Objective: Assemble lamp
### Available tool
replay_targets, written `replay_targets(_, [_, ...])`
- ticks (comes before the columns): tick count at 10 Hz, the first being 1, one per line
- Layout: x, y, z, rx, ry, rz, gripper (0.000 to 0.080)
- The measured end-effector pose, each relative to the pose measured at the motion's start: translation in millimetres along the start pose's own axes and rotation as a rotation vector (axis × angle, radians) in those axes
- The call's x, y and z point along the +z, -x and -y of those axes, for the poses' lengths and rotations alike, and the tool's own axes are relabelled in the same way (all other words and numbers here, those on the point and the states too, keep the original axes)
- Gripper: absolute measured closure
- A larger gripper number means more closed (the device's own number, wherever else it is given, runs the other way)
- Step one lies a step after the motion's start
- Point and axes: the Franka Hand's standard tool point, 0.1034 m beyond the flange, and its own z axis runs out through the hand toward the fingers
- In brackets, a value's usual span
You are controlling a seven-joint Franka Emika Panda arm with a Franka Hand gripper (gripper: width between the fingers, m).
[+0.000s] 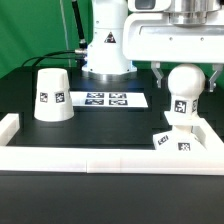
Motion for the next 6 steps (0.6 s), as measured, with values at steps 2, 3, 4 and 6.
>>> replay_targets(2, [0.3,0.2,0.1,0.221,0.002,-0.001,0.0220])
replay_targets(3, [0.4,0.1,-0.2,0.329,-0.001,0.001,0.0220])
replay_targets(4, [0.3,-0.2,-0.6,0.425,-0.004,0.004,0.0220])
replay_targets(6, [0.3,-0.1,-0.6,0.557,-0.015,0.016,0.0220])
